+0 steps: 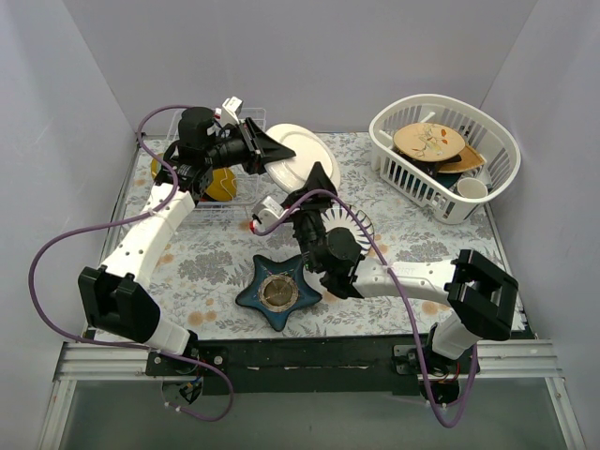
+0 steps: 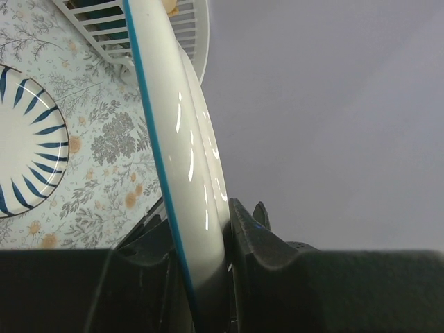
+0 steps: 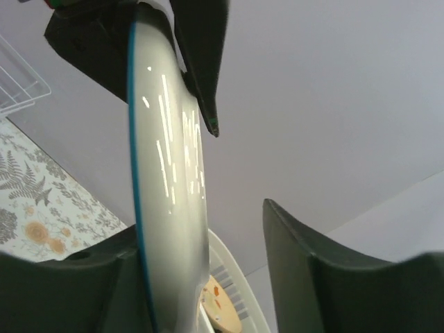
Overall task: Load the plates into the dish rack
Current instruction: Insert the plate into the dish rack.
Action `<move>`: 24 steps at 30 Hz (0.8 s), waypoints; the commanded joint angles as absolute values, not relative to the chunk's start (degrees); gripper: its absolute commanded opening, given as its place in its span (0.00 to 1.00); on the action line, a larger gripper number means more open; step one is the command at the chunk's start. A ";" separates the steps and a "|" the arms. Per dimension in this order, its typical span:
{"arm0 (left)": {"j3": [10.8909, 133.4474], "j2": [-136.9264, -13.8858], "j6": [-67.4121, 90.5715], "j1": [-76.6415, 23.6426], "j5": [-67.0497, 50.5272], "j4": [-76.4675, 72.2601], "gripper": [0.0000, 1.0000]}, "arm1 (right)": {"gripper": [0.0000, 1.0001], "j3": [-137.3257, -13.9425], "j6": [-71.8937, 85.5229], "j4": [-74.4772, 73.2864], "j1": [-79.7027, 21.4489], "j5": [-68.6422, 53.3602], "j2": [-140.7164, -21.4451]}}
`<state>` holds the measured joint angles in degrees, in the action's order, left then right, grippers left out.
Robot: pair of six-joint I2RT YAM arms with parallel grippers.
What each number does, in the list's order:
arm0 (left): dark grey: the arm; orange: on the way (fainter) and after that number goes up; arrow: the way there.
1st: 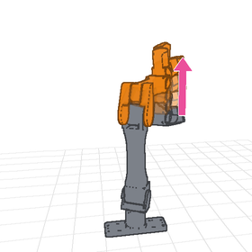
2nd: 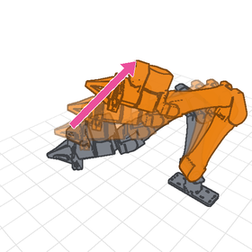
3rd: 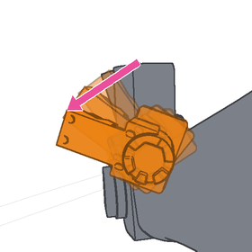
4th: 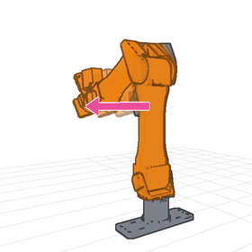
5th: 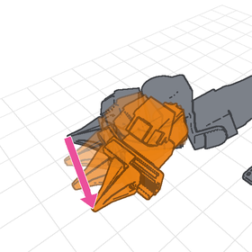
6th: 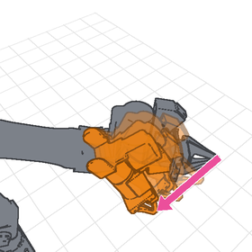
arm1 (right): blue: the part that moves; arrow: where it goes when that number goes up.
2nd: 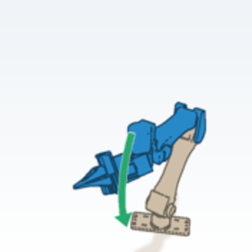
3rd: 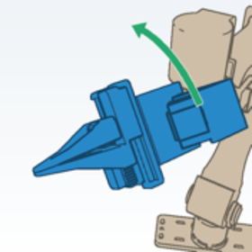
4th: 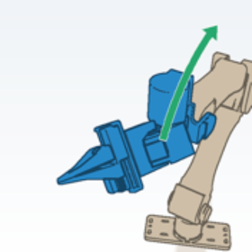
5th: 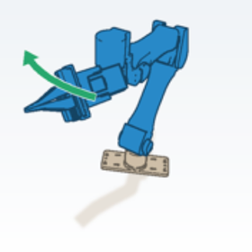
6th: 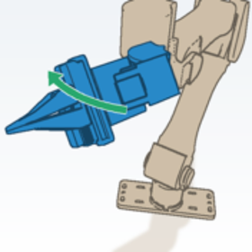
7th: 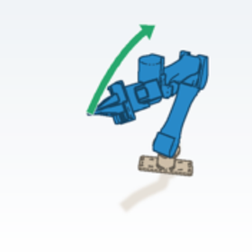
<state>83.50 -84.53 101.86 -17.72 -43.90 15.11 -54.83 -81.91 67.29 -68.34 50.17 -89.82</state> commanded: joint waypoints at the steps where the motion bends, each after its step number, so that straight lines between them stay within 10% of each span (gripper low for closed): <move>1: 83.67 -81.91 98.96 -17.67 -43.33 9.23 0.00 | 0.68 -56.34 -78.40 74.71 -68.73 52.11 -86.49; 24: 89.74 -90.17 91.07 -8.10 -43.24 2.63 0.00 | 0.91 -63.28 -24.62 20.58 -80.33 51.68 -71.30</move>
<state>85.65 -92.49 97.08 -14.11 -41.89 7.27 -59.31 -39.05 30.89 -80.18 51.72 -78.43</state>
